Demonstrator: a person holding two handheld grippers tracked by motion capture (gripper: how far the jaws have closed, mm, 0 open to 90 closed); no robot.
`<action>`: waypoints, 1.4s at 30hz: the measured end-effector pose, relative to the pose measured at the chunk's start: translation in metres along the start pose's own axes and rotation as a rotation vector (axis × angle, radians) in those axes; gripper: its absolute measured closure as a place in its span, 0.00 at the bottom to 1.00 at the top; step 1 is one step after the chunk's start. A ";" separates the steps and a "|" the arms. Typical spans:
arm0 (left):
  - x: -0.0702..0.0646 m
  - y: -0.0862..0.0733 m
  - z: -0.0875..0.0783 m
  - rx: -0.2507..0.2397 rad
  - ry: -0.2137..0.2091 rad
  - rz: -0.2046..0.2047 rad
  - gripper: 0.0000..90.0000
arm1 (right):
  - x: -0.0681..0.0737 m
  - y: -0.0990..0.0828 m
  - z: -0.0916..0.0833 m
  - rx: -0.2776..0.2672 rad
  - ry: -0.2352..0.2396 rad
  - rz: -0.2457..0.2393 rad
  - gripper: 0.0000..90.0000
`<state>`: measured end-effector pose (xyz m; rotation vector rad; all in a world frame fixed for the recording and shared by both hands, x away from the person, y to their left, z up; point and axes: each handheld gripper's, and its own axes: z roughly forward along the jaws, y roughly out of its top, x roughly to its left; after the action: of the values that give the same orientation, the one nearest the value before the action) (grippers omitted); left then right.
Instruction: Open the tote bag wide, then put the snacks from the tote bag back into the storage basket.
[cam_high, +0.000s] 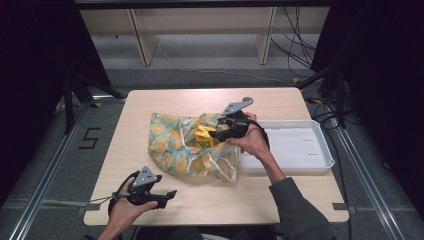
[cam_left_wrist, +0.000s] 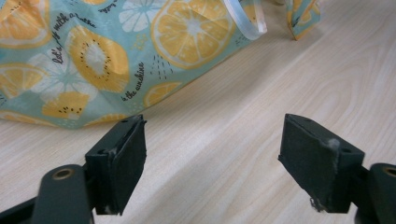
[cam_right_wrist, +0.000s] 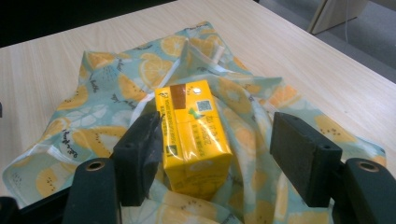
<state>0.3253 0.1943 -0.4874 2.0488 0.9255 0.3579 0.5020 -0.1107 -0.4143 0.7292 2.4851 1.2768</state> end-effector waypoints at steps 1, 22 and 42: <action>0.000 0.000 -0.001 0.008 0.006 0.013 0.24 | 0.001 0.001 0.000 0.014 0.002 -0.003 0.38; -0.006 -0.011 -0.005 -0.020 0.039 0.042 0.23 | 0.003 -0.001 0.015 0.057 0.015 -0.063 0.31; -0.008 -0.013 -0.005 0.010 0.028 0.084 0.23 | 0.008 0.003 0.038 0.089 0.038 -0.087 0.34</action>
<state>0.3112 0.1965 -0.4938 2.1012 0.8622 0.4289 0.5132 -0.0788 -0.4339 0.6153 2.5882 1.1671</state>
